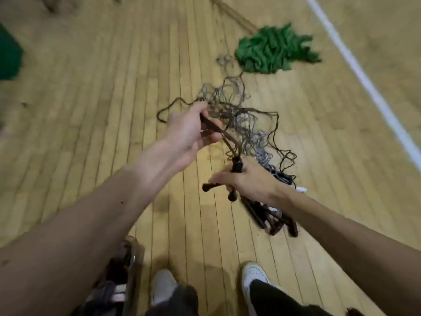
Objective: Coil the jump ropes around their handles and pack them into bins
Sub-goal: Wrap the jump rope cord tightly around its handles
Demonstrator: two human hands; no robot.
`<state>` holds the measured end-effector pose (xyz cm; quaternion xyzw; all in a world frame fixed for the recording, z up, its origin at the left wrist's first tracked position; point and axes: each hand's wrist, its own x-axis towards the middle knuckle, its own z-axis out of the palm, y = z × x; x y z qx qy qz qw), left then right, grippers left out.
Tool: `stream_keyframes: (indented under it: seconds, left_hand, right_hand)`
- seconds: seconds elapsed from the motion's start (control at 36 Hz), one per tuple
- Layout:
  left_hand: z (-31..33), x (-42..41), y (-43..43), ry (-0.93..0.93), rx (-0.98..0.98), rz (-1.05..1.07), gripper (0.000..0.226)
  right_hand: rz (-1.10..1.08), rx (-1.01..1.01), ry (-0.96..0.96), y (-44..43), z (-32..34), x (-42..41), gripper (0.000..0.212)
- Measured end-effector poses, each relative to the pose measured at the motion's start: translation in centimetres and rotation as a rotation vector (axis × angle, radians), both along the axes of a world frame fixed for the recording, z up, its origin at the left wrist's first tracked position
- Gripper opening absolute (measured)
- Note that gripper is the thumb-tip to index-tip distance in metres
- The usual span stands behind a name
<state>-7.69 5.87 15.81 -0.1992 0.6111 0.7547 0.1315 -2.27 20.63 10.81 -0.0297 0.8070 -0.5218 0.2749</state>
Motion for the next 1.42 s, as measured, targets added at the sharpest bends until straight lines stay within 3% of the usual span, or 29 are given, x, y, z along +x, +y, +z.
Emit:
stream_keyframes:
  seconds: [0.14, 0.28, 0.36, 0.47, 0.53, 0.58, 0.67, 0.75, 0.81, 0.89, 1.0, 1.14, 1.19, 1.31, 1.42]
  left_hand:
    - [13.9, 2.2, -0.1, 0.3, -0.042, -0.022, 0.027]
    - [26.8, 6.8, 0.2, 0.698, -0.132, -0.047, 0.026]
    - [30.5, 9.9, 0.7, 0.824, -0.187, -0.043, 0.028]
    - [33.3, 13.4, 1.1, 1.136, -0.546, -0.045, 0.017]
    - [34.3, 14.3, 1.1, 1.226, -0.633, -0.059, 0.027]
    - [34.9, 15.2, 1.0, 1.299, -0.845, -0.071, 0.039]
    - [35.2, 17.0, 0.2, 1.248, -1.169, -0.068, 0.038]
    - [35.4, 19.5, -0.9, 0.825, -1.403, -0.17, 0.046]
    - [35.2, 21.5, -1.0, 0.657, -1.533, -0.235, 0.056]
    - [35.4, 24.6, -0.1, 0.818, -1.426, -0.126, 0.052]
    - [37.1, 30.2, 2.2, 1.051, -0.816, -0.3, 0.063]
    - [38.7, 35.5, 3.8, 1.056, -0.427, -0.37, 0.062]
    - [39.6, 37.1, 4.0, 1.046, -0.387, -0.37, 0.064]
    - [42.9, 39.8, 2.8, 1.227, -0.723, -0.415, 0.052]
    - [47.8, 42.9, 2.0, 1.553, -1.519, -0.389, 0.071]
  right_hand:
    - [-0.045, -0.158, 0.184, 1.3, 12.1, 2.5, 0.033]
    - [-0.282, -0.325, 0.301, 2.7, 21.7, 6.4, 0.027]
    - [-0.291, -0.271, 0.304, 3.8, 26.0, 8.9, 0.03]
    - [-0.194, -0.117, 0.287, 4.9, 30.1, 12.4, 0.035]
    - [-0.152, -0.106, 0.289, 5.3, 31.8, 14.0, 0.036]
    - [-0.122, -0.138, 0.265, 5.8, 33.5, 15.5, 0.036]
    - [-0.087, -0.232, 0.162, 6.8, 35.8, 17.9, 0.034]
    - [-0.077, -0.344, 0.085, 7.7, 37.6, 20.0, 0.03]
    - [-0.044, -0.415, 0.059, 7.9, 38.5, 21.8, 0.029]
    - [0.03, -0.476, 0.023, 7.4, 39.7, 24.1, 0.027]
    - [0.18, -0.473, 0.013, 6.2, 41.5, 27.6, 0.025]
    - [0.286, -0.518, 0.105, 4.7, 45.0, 32.1, 0.021]
    - [0.298, -0.487, 0.175, 4.7, 46.3, 33.7, 0.019]
    - [0.292, -0.397, 0.325, 5.3, 48.6, 36.8, 0.014]
    - [0.318, -0.294, 0.465, 5.4, 50.7, 39.9, 0.015]
